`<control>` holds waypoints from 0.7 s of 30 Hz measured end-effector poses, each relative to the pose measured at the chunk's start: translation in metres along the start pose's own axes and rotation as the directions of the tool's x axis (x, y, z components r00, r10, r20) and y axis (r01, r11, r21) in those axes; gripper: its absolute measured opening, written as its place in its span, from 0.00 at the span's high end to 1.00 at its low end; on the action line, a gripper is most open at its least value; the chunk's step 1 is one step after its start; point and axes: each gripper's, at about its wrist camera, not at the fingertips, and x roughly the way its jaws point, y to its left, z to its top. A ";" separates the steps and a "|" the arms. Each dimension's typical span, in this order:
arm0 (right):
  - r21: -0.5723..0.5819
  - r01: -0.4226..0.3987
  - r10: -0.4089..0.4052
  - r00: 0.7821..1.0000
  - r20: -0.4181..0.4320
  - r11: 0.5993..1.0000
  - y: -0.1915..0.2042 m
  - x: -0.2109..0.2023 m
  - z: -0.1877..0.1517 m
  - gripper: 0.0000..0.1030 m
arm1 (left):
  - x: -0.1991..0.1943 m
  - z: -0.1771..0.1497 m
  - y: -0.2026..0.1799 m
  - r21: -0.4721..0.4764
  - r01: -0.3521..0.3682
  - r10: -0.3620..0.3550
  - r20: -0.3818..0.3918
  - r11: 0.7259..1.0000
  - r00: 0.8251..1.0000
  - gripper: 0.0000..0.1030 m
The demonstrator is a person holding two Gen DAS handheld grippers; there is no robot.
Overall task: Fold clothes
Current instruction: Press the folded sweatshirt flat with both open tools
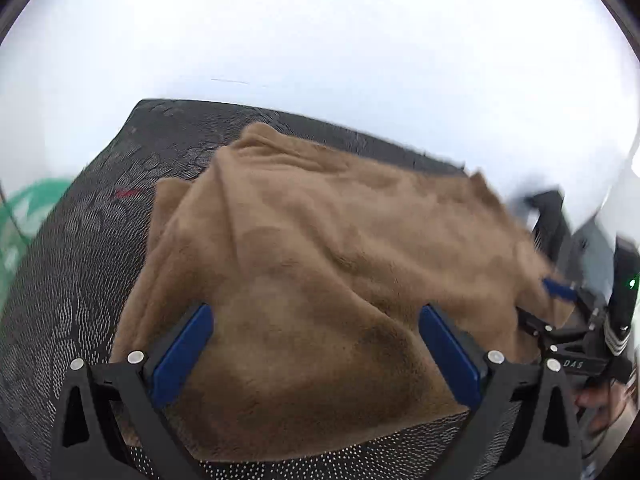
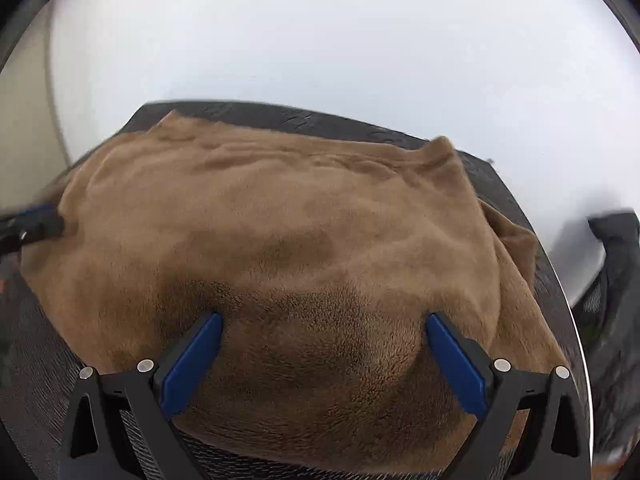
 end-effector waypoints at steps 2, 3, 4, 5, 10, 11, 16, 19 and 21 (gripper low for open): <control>0.056 -0.015 0.013 1.000 0.025 0.998 0.002 -0.009 0.007 0.01 | 0.000 0.000 0.001 0.004 0.003 -0.003 0.001 1.000 1.000 0.00; 0.079 -0.028 0.025 0.999 0.044 0.996 0.003 -0.013 0.012 0.01 | 0.001 -0.001 -0.002 0.025 -0.010 0.010 -0.005 1.000 1.000 0.00; 0.101 -0.029 0.024 0.998 0.052 0.994 0.004 -0.014 0.017 0.01 | 0.003 -0.001 -0.005 0.036 -0.020 0.021 -0.011 0.999 1.000 0.00; 0.117 -0.027 0.022 0.999 0.047 0.993 0.006 -0.012 0.022 0.01 | 0.004 -0.001 -0.007 0.047 -0.031 0.031 -0.016 0.998 0.999 0.00; 0.153 0.009 0.000 0.998 -0.060 0.988 0.015 0.022 0.022 0.01 | 0.007 -0.002 -0.007 0.044 -0.029 0.031 -0.037 0.999 0.999 0.00; 0.154 0.013 -0.001 0.997 -0.076 0.988 0.016 0.027 0.018 0.01 | 0.006 -0.002 -0.003 0.024 -0.012 0.013 -0.035 1.000 0.999 0.00; 0.139 0.028 -0.021 0.998 -0.055 0.990 0.020 0.028 0.012 0.01 | 0.002 0.000 -0.001 -0.005 0.022 -0.022 -0.012 1.000 1.000 0.00; 0.136 0.029 -0.021 0.998 -0.058 0.990 0.021 0.028 0.012 0.01 | -0.011 0.005 0.013 -0.101 0.094 -0.091 0.028 0.991 0.995 0.00; 0.134 0.026 -0.019 0.998 -0.058 0.991 0.021 0.028 0.013 0.01 | -0.023 0.008 0.026 -0.162 0.110 -0.101 0.061 0.981 0.993 0.00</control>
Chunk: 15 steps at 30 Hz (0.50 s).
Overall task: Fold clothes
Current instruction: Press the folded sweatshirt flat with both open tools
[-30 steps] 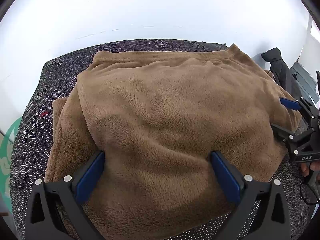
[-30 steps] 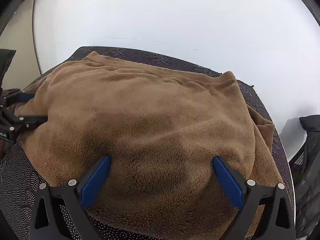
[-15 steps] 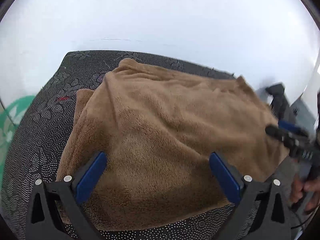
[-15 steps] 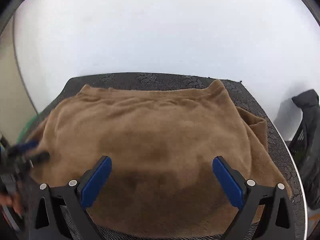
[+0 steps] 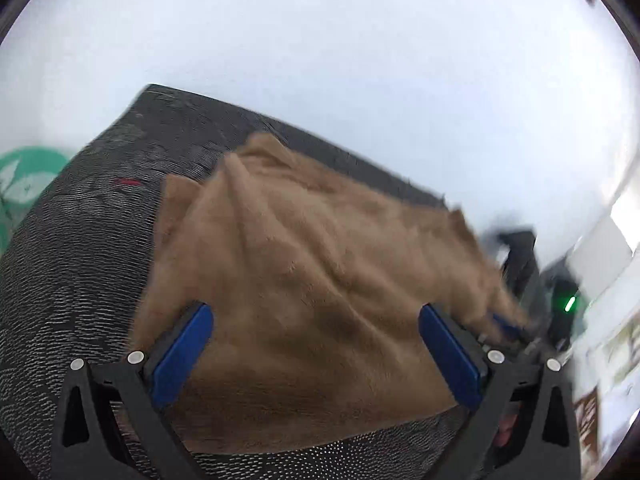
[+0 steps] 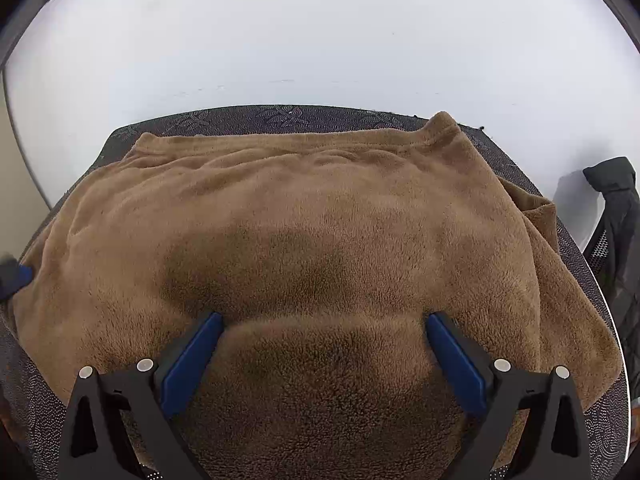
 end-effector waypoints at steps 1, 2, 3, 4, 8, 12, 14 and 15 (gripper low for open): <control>-0.002 -0.002 0.002 1.000 0.000 1.000 0.000 0.000 0.000 0.01 | -0.006 0.002 0.006 -0.023 -0.009 0.009 0.015 1.000 1.000 0.00; -0.003 -0.003 0.003 1.000 -0.001 1.000 -0.001 0.001 0.000 0.01 | -0.011 0.005 0.012 -0.039 -0.032 0.033 0.023 0.999 0.999 0.00; -0.003 -0.005 0.005 1.000 0.000 1.000 -0.002 0.001 0.000 0.01 | -0.016 0.005 0.016 -0.044 -0.058 0.059 0.024 0.997 0.998 0.00; -0.003 -0.006 0.006 1.000 0.001 1.000 -0.002 0.001 0.000 0.01 | -0.018 0.006 0.020 -0.045 -0.083 0.084 0.021 0.996 0.996 0.00; 0.001 -0.011 0.011 1.000 0.005 1.000 -0.001 0.001 0.000 0.01 | -0.014 0.004 0.031 -0.071 -0.122 0.122 -0.003 0.990 0.993 0.00; 0.004 -0.014 0.014 1.000 0.007 1.000 -0.002 0.000 -0.001 0.01 | -0.012 0.000 0.023 -0.045 -0.098 0.099 0.006 0.994 0.995 0.00; 0.011 -0.021 0.020 1.000 0.012 1.000 -0.003 -0.002 -0.001 0.01 | -0.012 -0.002 0.016 -0.016 -0.094 0.094 0.016 0.995 0.995 0.00; 0.022 -0.030 0.030 0.999 0.025 0.999 -0.005 -0.007 -0.002 0.01 | -0.010 -0.003 0.012 0.000 -0.094 0.094 0.015 0.996 0.995 0.00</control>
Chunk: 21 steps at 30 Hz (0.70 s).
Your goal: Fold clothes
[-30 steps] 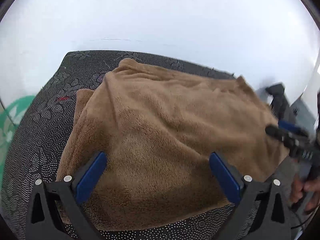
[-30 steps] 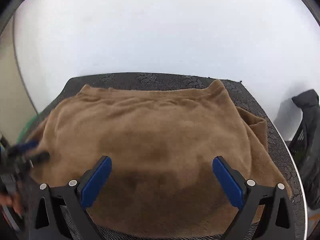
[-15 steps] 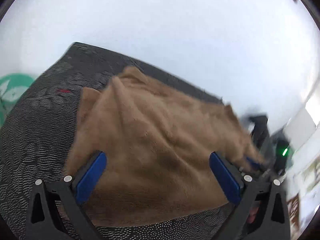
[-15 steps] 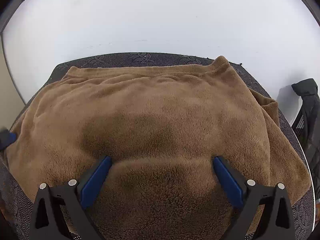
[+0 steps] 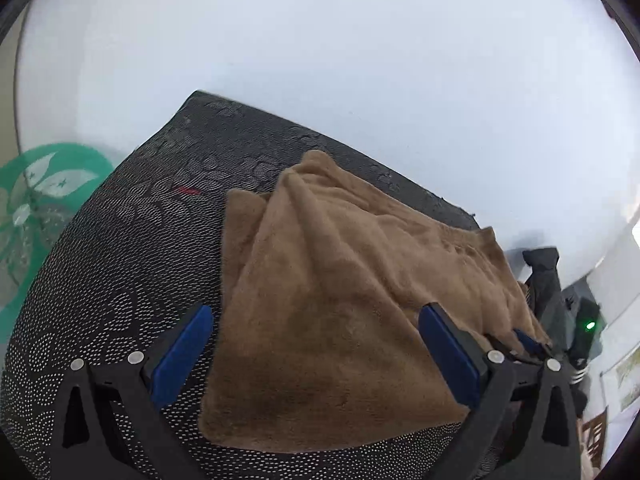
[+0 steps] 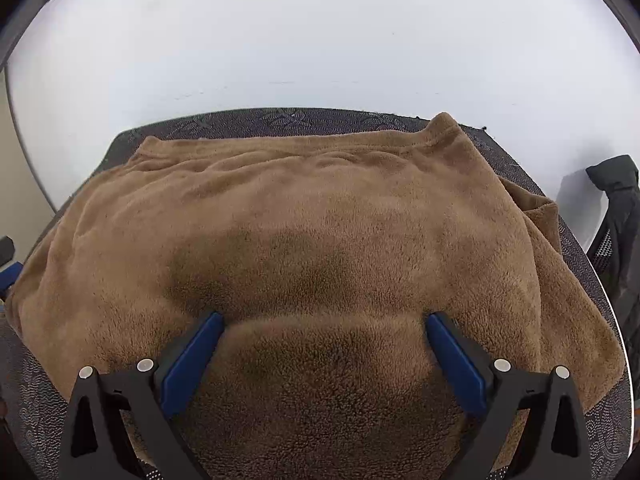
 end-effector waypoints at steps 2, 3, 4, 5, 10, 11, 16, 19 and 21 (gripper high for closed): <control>0.032 -0.028 0.027 0.999 0.035 0.999 -0.008 -0.015 -0.006 0.01 | 0.007 -0.004 -0.010 0.037 -0.001 0.002 -0.012 0.999 1.000 0.00; 0.051 -0.046 0.043 0.998 0.056 0.998 -0.013 -0.024 -0.010 0.01 | 0.014 -0.005 -0.014 0.058 -0.012 0.013 -0.020 0.998 1.000 0.00; 0.068 -0.059 0.054 0.996 0.076 0.996 -0.019 -0.033 -0.014 0.01 | 0.018 -0.007 -0.022 0.098 -0.038 0.041 -0.022 0.994 0.999 0.00; 0.081 -0.057 0.050 0.995 0.091 0.995 -0.027 -0.042 -0.018 0.01 | 0.021 -0.008 -0.030 0.137 -0.064 0.068 -0.023 0.988 0.997 0.00; 0.216 -0.048 0.023 0.993 0.118 0.975 -0.093 -0.079 -0.048 0.01 | 0.025 -0.020 -0.072 0.295 -0.111 0.124 -0.026 0.949 0.992 0.00; 0.261 -0.063 0.034 0.993 0.110 0.963 -0.110 -0.082 -0.056 0.01 | 0.026 -0.023 -0.081 0.317 -0.105 0.123 -0.036 0.943 0.992 0.00; 0.460 -0.122 0.078 0.990 0.114 0.879 -0.179 -0.094 -0.090 0.01 | 0.034 -0.024 -0.116 0.340 -0.036 0.076 -0.105 0.940 0.992 0.00; 0.463 -0.156 0.107 0.986 0.131 0.873 -0.188 -0.093 -0.094 0.01 | 0.040 -0.017 -0.137 0.298 0.081 -0.031 -0.168 0.951 0.985 0.00; 0.472 -0.191 0.141 0.980 0.140 0.861 -0.192 -0.088 -0.093 0.01 | 0.040 -0.014 -0.158 0.341 0.091 -0.039 -0.158 0.936 0.987 0.00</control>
